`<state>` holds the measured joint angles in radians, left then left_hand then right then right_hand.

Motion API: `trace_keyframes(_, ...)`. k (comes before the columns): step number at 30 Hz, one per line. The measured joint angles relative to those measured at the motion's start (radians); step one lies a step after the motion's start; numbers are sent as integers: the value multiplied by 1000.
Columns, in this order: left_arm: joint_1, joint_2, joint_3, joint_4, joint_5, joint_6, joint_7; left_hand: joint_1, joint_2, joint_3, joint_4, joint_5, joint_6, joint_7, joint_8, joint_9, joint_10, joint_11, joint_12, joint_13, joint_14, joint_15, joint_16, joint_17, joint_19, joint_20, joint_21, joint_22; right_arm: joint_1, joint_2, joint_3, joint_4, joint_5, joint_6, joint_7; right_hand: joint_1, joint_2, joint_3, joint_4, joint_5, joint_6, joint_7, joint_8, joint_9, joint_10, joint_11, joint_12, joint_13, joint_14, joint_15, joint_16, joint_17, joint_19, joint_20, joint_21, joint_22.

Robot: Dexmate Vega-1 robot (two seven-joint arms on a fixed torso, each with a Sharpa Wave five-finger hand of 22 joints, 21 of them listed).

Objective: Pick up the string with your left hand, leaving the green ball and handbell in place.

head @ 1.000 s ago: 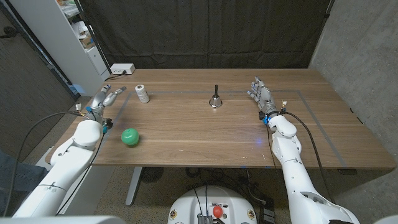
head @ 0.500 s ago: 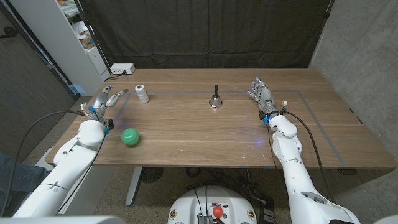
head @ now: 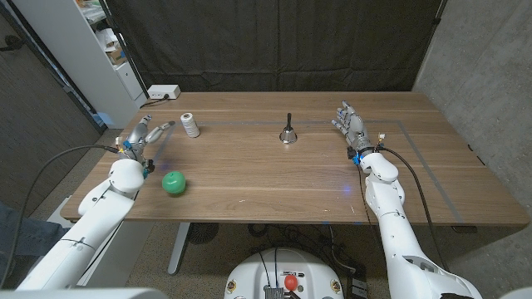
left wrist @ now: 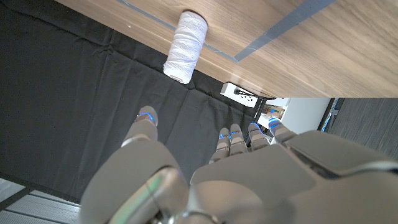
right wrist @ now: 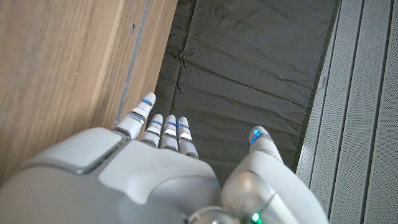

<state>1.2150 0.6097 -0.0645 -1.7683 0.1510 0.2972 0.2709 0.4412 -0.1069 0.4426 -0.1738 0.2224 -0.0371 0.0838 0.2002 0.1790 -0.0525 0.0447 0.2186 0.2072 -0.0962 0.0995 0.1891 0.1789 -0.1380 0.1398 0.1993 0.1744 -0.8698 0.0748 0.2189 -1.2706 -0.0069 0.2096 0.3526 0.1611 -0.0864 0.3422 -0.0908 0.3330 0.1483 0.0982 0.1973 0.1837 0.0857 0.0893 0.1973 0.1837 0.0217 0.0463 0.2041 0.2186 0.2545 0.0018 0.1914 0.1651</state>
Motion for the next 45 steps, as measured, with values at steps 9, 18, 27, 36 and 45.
trace_keyframes(9,-37,10,44,22,19,28,8,8,-2,0,0,0,0,0,0,0,0,0,0,0,0,0,0,0,0,0,0,0,4,-1,2,15,-1,3,-4,0,0,0,0,0,0,0,0,0,0,0,0,0,0,0,0,-5,0,0,0,0)
trace_keyframes(18,-68,13,70,39,25,52,8,18,-1,0,0,0,5,5,0,0,0,0,0,0,0,0,0,0,0,0,0,0,15,-1,3,38,-1,13,-5,0,0,0,0,4,0,0,0,0,4,-4,0,0,0,0,0,-5,0,0,0,0)
trace_keyframes(27,-96,15,100,53,26,61,6,26,-1,0,0,5,5,5,0,0,0,0,0,0,0,0,0,0,0,0,0,3,22,0,6,53,1,23,-5,0,0,0,0,4,0,0,0,0,4,-4,0,0,0,0,0,-5,0,0,0,0)
trace_keyframes(36,-120,23,129,66,41,80,5,29,3,-4,4,7,5,5,0,0,0,0,0,0,0,0,0,0,0,0,0,5,28,3,9,68,6,31,-6,0,0,0,0,3,0,0,0,0,4,-4,0,0,0,0,0,-5,0,0,0,0)
trace_keyframes(45,-135,32,148,76,50,97,1,35,-2,-4,4,7,5,5,0,4,0,0,0,0,0,0,0,0,0,0,0,5,29,5,10,71,8,34,-6,-10,10,0,0,3,0,0,0,0,4,-4,0,0,0,0,0,-5,0,0,0,0)
